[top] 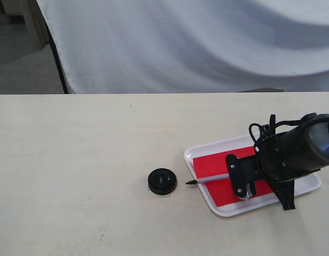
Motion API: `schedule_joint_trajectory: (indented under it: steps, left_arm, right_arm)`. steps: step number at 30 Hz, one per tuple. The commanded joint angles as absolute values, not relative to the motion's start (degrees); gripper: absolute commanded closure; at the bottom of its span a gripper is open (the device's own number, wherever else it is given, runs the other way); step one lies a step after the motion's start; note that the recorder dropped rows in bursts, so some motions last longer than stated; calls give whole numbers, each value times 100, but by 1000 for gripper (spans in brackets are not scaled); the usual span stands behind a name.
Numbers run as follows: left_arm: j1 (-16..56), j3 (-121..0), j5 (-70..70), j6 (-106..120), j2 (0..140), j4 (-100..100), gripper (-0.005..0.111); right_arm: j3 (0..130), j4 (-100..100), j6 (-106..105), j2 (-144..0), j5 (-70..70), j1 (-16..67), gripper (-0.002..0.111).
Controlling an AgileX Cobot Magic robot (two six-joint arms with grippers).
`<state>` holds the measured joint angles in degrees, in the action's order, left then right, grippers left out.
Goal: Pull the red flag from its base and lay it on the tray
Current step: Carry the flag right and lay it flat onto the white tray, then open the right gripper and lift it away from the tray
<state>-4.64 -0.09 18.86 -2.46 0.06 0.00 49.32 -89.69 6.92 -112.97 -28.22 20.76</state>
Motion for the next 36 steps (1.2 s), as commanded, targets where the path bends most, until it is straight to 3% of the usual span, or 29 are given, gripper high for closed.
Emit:
schedule_joint_trajectory:
  steps: [1, 3, 5, 12, 23, 25, 27, 28, 36]
  left_arm:
    - [-477, 0, 1863, -238, 0, 0, 107]
    - [-477, 0, 1863, -238, 0, 0, 107]
    - [-477, 0, 1863, -238, 0, 0, 107]
    - [-477, 0, 1863, -238, 0, 0, 107]
    - [-477, 0, 1863, -238, 0, 0, 107]
    - [-477, 0, 1863, -238, 0, 0, 107]
    - [-477, 0, 1863, -238, 0, 0, 107]
    - [-477, 0, 1863, -238, 0, 0, 107]
    - [-477, 0, 1863, -238, 0, 0, 107]
  right_arm:
    - [4990, -9070, 990, -11303, -2815, 2076, 70]
    - [5001, -9070, 1057, -11278, -2830, 2076, 57]
    - [5001, -9039, 1130, -11240, -2830, 2076, 53]
    - [4990, -8483, 1114, -10931, -2889, 2076, 54]
    - [4990, -5867, 42, -10032, -3270, 2076, 54]
    - [4990, -5389, 42, -9885, -3270, 2076, 61]
    - [4990, -4765, 72, -9727, -3270, 2087, 85]
    - [4990, -4399, 72, -9674, -3259, 2087, 104]
    - [5035, -2568, 111, -9593, -3740, 2073, 109]
